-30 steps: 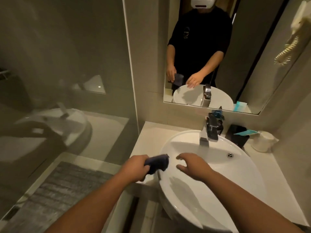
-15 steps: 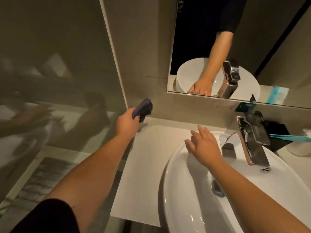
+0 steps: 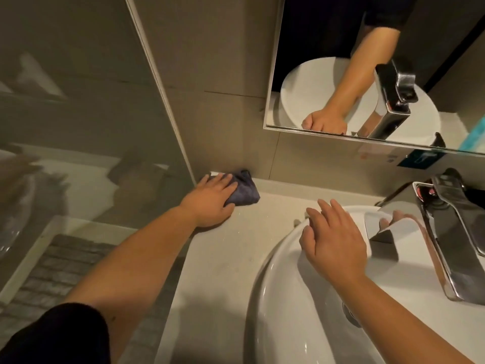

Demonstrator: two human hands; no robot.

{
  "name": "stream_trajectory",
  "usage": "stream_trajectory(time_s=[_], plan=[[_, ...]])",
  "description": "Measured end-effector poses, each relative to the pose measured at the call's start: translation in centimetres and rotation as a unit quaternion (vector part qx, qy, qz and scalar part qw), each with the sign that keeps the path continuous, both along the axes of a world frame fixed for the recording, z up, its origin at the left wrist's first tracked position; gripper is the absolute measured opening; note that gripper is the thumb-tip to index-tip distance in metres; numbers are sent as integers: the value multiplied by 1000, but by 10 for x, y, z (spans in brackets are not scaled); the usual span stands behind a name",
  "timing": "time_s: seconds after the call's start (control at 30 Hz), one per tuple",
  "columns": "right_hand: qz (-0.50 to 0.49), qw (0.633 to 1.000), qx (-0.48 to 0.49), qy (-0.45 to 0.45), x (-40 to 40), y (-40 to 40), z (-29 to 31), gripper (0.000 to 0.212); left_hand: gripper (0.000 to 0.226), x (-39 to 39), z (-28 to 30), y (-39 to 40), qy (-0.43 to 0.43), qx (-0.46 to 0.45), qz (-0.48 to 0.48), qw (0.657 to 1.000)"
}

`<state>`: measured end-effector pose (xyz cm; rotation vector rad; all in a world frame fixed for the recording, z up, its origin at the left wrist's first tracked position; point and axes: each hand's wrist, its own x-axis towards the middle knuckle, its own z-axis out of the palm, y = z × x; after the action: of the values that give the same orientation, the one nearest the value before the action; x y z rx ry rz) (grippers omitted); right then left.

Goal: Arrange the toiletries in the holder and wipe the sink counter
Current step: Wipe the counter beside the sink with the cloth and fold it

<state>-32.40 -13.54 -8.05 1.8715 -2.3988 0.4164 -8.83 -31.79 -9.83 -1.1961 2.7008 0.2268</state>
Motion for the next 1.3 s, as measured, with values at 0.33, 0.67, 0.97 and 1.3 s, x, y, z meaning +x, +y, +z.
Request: stream_trajectory(time_s=[0.33,0.67,0.97,1.3], plan=[[7,999,-50,9,1,0,-8,46,51,-6,-3,8,85,25,14,996],[5,998,-59,-21,3,2,-8,47,49,50,-10,126,173,28,70,982],[37,999,2,-34,3,8,10,47,44,110,2,342,172,43,111,978],[66,998,-1,-15,-5,9,16,30,25,89,68,360,520,396,527,543]])
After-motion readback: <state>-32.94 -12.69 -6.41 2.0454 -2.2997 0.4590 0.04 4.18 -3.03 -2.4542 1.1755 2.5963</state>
